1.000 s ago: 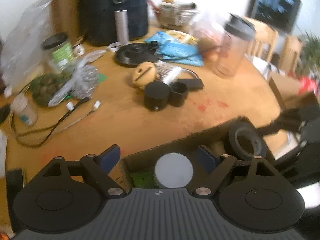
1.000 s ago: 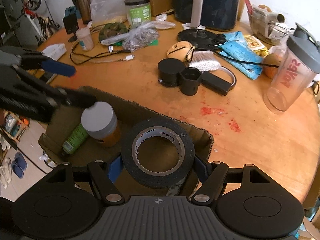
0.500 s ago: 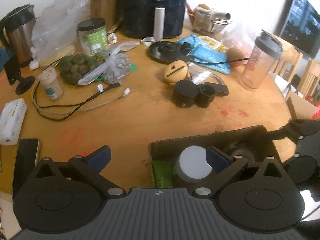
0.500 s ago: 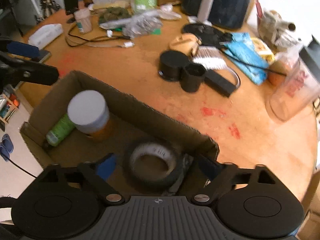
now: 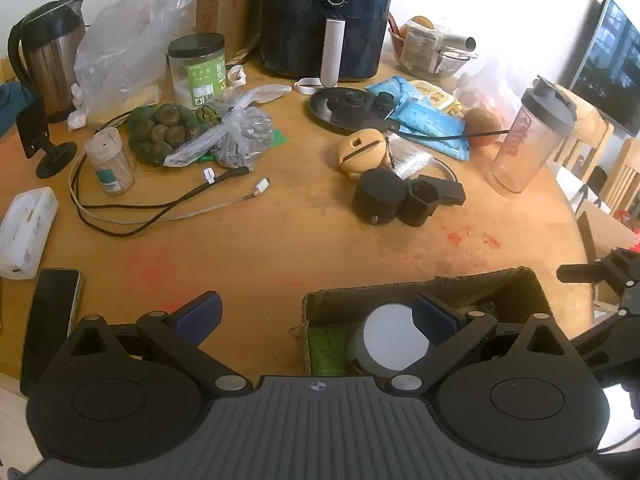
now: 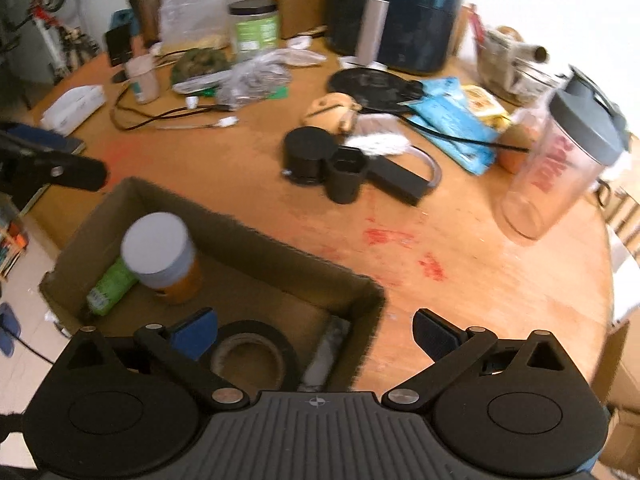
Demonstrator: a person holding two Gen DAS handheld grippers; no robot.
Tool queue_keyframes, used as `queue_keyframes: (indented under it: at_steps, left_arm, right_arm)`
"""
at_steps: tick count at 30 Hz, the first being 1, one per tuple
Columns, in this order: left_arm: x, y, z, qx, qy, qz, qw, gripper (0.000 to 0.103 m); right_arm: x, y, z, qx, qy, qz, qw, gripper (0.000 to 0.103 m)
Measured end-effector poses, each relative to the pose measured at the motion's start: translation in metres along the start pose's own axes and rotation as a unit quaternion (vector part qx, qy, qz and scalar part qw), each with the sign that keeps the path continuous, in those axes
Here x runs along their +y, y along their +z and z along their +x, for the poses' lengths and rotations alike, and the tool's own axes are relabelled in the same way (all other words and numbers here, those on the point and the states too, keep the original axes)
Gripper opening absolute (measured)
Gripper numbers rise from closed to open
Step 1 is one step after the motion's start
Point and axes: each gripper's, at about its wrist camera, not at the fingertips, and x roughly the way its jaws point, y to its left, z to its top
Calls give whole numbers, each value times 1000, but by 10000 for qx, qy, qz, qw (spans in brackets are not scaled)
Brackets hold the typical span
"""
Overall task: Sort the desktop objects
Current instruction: 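Lower the jar and tape roll into the box and open both tools, then move the right tool over the black hexagonal piece on the table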
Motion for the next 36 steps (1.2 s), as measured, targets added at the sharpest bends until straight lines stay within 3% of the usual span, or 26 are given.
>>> queue_keyframes:
  at_steps: [13, 28, 36]
  left_arm:
    - [-2, 4, -1, 28, 22, -14, 10000, 103]
    - [-1, 6, 1, 201, 146, -82, 9997, 103]
    - [-4, 2, 5, 417, 211, -124, 9988, 103]
  right_arm:
    - [-37, 5, 3, 36, -128, 580, 9982, 103]
    - [-89, 40, 8, -180, -137, 487, 9986, 103]
    - [-90, 62, 24, -307, 77, 176, 9993, 103]
